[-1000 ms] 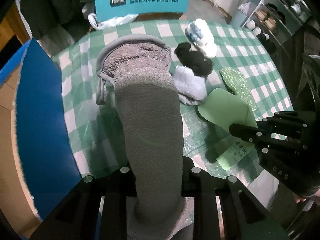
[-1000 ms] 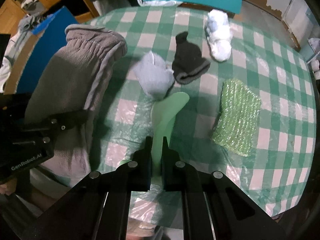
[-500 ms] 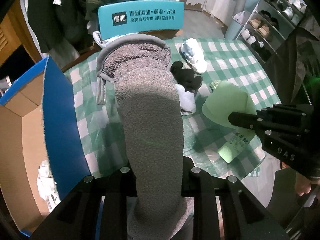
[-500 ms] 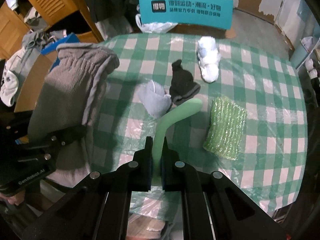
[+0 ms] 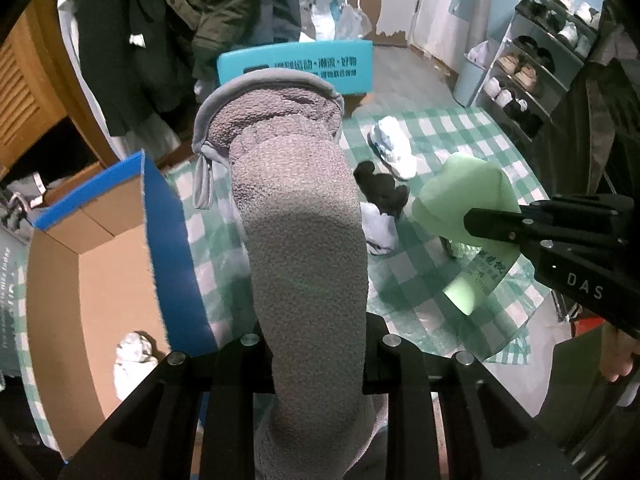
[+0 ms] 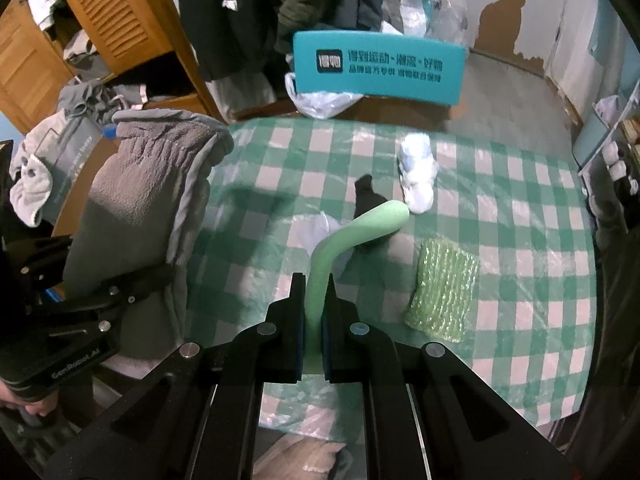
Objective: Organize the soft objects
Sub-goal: 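Grasp the light green cloth with the right tool and lift it, then carry the sleeve with the left tool and the cloth with the right tool over the box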
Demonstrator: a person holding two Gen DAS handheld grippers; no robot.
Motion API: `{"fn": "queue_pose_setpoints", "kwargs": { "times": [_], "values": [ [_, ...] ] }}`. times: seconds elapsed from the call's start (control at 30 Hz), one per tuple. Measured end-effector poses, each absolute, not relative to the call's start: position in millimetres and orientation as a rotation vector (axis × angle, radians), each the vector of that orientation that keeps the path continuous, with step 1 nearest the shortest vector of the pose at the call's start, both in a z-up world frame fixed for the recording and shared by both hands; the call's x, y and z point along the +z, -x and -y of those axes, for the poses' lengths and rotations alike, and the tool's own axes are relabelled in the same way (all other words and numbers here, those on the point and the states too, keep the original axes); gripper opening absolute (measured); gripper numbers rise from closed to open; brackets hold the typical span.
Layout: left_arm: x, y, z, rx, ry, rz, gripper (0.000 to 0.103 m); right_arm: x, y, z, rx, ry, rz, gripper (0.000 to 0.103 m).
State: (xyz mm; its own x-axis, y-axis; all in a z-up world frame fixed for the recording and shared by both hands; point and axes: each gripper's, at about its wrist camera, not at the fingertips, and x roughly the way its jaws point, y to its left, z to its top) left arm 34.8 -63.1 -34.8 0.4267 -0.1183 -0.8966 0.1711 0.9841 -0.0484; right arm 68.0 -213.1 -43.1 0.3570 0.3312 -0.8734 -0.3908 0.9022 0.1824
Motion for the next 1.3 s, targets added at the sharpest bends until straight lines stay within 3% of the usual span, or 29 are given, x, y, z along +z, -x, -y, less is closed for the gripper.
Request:
{"fn": "queue_pose_setpoints", "kwargs": {
  "times": [0.73, 1.3],
  "values": [
    [6.8, -8.4, -13.7, -0.043, -0.034, -0.991, 0.024, 3.2, -64.6, 134.6, 0.583, 0.114, -1.003, 0.007],
    [-2.1, 4.0, -99.3, 0.092, 0.040, -0.992, 0.024, 17.5, -63.8, 37.4, 0.726, 0.181, -0.971, 0.007]
  ]
}}
